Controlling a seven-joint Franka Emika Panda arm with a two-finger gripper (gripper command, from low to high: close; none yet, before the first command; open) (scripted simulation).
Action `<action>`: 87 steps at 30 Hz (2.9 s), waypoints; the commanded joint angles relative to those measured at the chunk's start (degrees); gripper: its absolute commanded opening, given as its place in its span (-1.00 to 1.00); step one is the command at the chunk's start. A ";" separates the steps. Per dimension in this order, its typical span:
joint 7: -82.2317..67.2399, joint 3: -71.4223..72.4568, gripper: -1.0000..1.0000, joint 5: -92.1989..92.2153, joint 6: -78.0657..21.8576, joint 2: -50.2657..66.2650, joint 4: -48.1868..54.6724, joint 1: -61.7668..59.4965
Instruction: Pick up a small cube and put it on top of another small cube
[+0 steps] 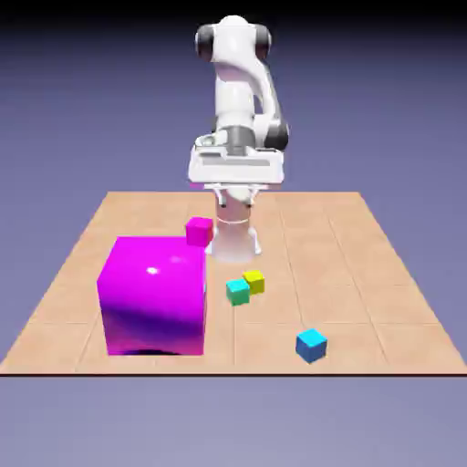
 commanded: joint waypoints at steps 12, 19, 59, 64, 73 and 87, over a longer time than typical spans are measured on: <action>-3.53 7.21 0.00 -4.34 14.85 24.92 3.45 -0.86; -5.59 11.42 0.00 -6.87 23.51 39.46 5.46 -1.36; 33.37 40.28 -1.00 9.46 -3.55 23.76 7.24 -22.98; 45.83 47.78 -1.00 15.19 -14.38 14.61 7.17 -29.39; 68.25 61.29 -1.00 25.49 -33.88 -1.86 7.05 -40.94; 103.14 82.29 -1.00 41.52 -64.22 -27.48 6.86 -58.90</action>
